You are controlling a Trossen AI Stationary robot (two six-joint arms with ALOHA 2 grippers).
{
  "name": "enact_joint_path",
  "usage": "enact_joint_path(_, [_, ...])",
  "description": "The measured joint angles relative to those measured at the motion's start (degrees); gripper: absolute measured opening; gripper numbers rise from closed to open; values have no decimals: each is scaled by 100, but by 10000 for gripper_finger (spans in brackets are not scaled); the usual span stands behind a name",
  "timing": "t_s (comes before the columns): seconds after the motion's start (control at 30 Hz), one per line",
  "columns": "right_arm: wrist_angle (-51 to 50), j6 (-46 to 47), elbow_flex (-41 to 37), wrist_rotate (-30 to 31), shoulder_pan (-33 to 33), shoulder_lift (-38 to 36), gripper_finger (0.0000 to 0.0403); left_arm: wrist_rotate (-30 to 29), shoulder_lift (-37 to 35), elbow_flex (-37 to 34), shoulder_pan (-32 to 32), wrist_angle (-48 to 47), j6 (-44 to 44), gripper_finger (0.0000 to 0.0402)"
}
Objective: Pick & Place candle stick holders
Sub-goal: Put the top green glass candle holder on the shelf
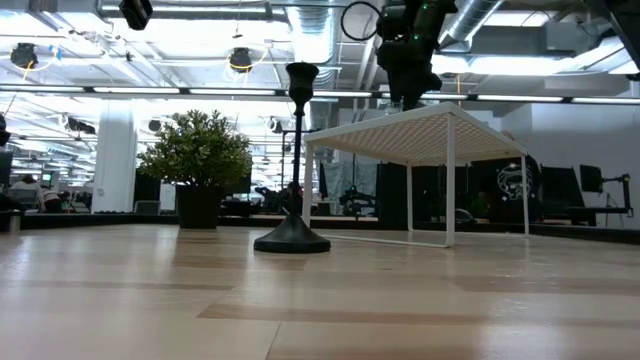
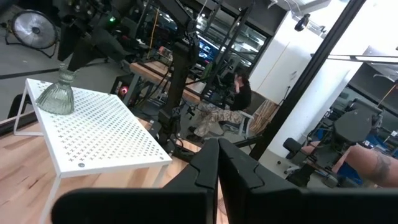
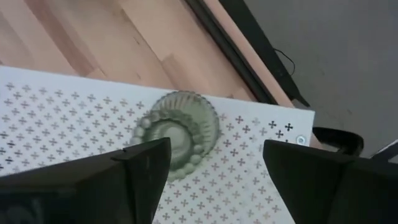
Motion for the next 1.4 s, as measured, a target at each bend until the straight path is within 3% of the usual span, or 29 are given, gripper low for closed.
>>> enact_joint_path(0.2, [76,-65,-336,-25,38,-11,244,0,-1,0,0,2,0,5])
enact_joint_path(0.33, [73,-49,-423,-41,50,-37,216,0,0,0,0,0,20,8])
enact_joint_path(0.7, [-11,-147,-428,-70,51,-33,28,0,0,0,0,0,22,6])
enact_joint_path(1.4, [-139,167,-439,2,-658,-15,28,0,0,0,0,-3,22,5])
